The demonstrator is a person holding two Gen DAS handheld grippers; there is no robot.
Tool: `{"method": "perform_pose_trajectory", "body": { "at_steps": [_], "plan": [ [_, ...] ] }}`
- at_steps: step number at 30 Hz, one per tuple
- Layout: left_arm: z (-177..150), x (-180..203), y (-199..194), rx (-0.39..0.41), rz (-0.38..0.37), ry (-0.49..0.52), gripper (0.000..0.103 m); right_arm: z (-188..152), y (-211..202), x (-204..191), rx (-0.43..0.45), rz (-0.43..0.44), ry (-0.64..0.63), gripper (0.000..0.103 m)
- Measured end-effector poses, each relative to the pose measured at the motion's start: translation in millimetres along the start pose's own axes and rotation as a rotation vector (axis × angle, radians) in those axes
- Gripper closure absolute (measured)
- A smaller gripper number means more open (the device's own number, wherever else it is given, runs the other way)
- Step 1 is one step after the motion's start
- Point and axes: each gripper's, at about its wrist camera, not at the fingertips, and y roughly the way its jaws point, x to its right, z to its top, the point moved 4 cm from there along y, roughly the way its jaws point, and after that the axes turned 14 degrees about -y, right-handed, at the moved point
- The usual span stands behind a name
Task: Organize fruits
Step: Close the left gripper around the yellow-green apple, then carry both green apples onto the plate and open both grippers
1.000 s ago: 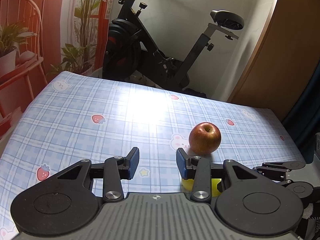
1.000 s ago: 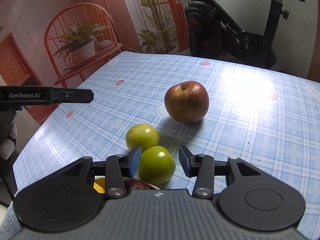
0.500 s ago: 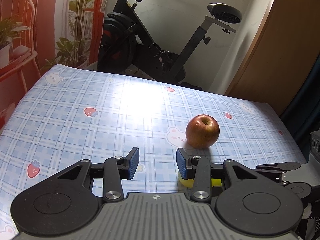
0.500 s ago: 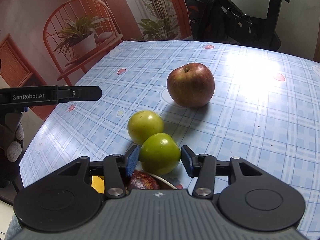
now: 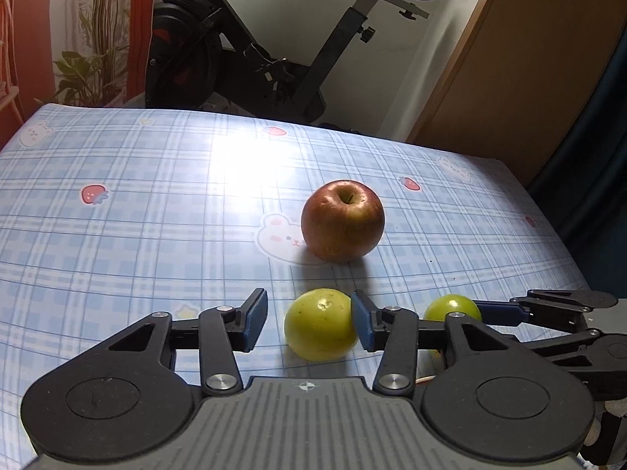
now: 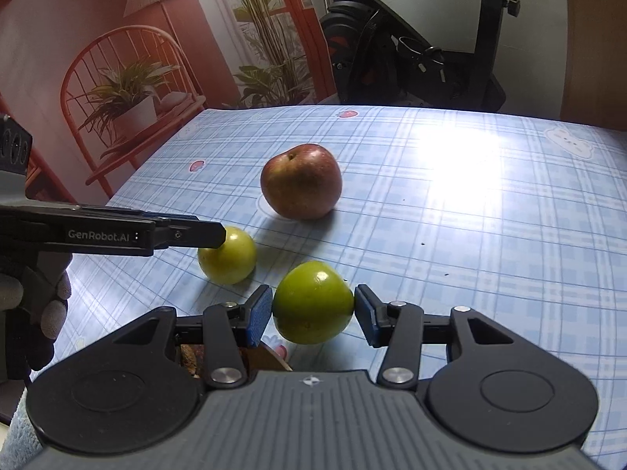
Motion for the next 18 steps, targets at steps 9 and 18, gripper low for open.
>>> {"method": "perform_pose_trajectory", "body": {
  "at_steps": [9, 18],
  "plan": [
    [-9.6, 7.6, 11.9, -0.058, -0.052, -0.043, 0.055, -13.4, -16.3, 8.4, 0.033, -0.004, 0.062, 0.054],
    [-14.3, 13.4, -9.8, -0.021, -0.027, -0.036, 0.056, -20.1, -39.6, 4.4, 0.078, -0.003, 0.087, 0.054]
  ]
}}
